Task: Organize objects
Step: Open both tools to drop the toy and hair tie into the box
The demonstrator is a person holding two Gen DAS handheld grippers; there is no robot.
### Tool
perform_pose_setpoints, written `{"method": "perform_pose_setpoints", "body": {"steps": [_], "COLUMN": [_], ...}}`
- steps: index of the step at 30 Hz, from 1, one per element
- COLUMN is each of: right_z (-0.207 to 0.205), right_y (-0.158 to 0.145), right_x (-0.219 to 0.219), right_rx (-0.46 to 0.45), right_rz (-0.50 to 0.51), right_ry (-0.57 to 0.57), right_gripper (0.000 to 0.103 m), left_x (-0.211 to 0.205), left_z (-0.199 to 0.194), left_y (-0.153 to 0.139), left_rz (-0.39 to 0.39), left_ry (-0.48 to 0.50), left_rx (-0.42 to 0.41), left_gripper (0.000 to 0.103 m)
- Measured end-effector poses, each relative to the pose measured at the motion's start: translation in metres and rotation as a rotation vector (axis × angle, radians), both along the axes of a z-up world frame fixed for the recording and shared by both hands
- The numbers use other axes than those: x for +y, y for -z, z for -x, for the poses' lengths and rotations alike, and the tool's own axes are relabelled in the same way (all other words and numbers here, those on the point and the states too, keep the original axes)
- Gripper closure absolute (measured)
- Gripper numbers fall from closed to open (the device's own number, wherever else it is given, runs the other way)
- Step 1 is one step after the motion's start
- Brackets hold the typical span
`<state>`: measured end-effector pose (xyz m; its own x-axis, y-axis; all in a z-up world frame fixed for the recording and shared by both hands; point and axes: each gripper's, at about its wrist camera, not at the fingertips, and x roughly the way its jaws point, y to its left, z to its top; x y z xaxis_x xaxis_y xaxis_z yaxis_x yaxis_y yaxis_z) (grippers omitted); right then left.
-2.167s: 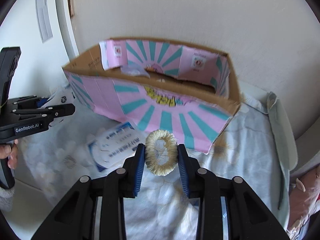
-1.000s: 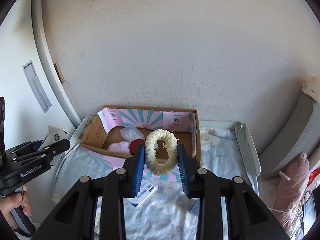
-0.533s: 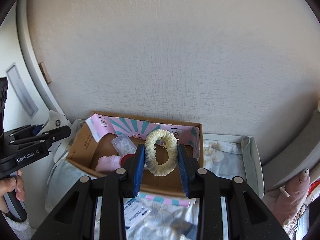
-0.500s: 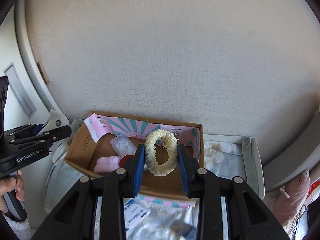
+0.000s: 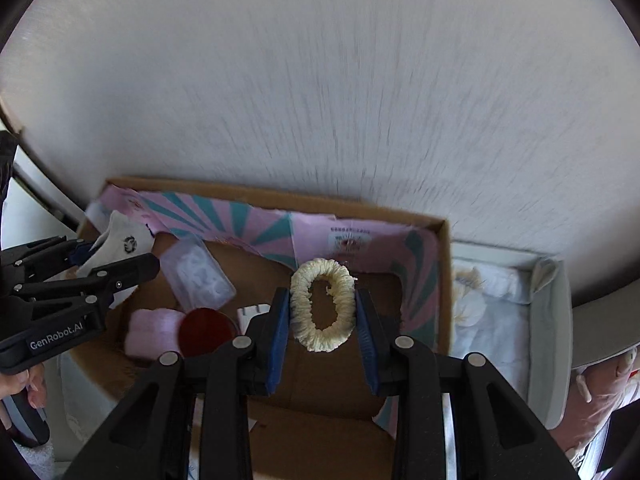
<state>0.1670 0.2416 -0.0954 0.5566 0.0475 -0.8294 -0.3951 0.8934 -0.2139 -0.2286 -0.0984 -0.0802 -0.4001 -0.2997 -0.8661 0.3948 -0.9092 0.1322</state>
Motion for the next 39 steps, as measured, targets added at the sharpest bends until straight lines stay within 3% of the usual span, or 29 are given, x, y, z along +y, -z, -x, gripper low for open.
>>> {"method": "perform_pose_setpoints", "body": {"steps": [9,18,19,20,22,27,28,33,39], "right_z": [-0.023,-0.026,-0.027,-0.028,-0.029,-0.021,-0.018,-0.01,-0.002], "right_y": [0.022,0.018,0.016,0.015,0.015,0.021,0.021,0.019,-0.002], "right_x": [0.004,0.0,-0.001,-0.002,-0.002,0.014,0.016,0.015,0.005], "right_rx": [0.068,0.092,0.095,0.104,0.135,0.139,0.122,0.102,0.029], "right_rz": [0.018,-0.039,-0.05,-0.063,-0.116,-0.079,-0.065,-0.074,-0.108], "right_ry": [0.029,0.049,0.054,0.061,0.045,0.0,-0.005,-0.023,-0.089], "right_gripper": [0.073,0.073,0.072,0.06,0.05,0.009,0.006,0.002,0.001], "left_x": [-0.007,0.004,0.006,0.008,0.013,0.022,0.022,0.024,0.033], "left_z": [0.017,0.019,0.019,0.019,0.017,0.011,0.01,0.004,0.001], "left_y": [0.029,0.027,0.026,0.025,0.021,0.018,0.018,0.019,0.005], "left_rz": [-0.005,0.043,0.04,0.03,0.025,0.041,0.045,0.039,0.101], "left_ry": [0.013,0.042,0.048,0.064,0.09,0.123,0.121,0.108,0.088], "left_rx": [-0.077,-0.09,-0.098,-0.106,-0.11,-0.099,-0.098,-0.082,-0.018], "left_gripper": [0.065,0.064,0.058,0.036,0.001,0.0,0.0,0.0,0.0]}}
